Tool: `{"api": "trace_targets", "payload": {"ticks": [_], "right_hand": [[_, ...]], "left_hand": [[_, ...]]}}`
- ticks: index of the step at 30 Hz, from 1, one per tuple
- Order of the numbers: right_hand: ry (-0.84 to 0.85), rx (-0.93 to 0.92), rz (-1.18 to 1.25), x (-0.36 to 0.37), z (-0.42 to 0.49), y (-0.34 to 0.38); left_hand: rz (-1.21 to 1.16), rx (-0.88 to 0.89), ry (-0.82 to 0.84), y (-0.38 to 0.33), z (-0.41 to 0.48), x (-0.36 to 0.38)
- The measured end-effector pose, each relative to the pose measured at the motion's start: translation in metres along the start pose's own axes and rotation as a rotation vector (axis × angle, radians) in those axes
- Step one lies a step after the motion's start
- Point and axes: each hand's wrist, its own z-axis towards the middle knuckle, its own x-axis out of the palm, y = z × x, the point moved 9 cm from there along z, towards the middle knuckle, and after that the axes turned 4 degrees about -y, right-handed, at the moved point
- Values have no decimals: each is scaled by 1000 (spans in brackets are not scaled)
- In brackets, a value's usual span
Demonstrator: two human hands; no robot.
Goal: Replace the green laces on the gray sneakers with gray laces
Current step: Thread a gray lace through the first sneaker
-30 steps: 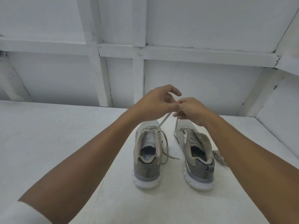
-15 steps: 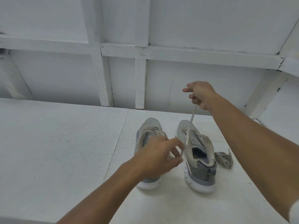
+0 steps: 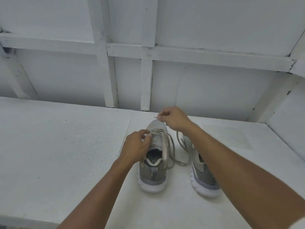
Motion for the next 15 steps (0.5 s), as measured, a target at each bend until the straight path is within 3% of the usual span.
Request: {"api": "trace_targets", "payload": {"ticks": [15], "right_hand": [[39,-12,-195,52,-12,-16]], "left_hand": [[-324,-200,-51,30,7,15]]}}
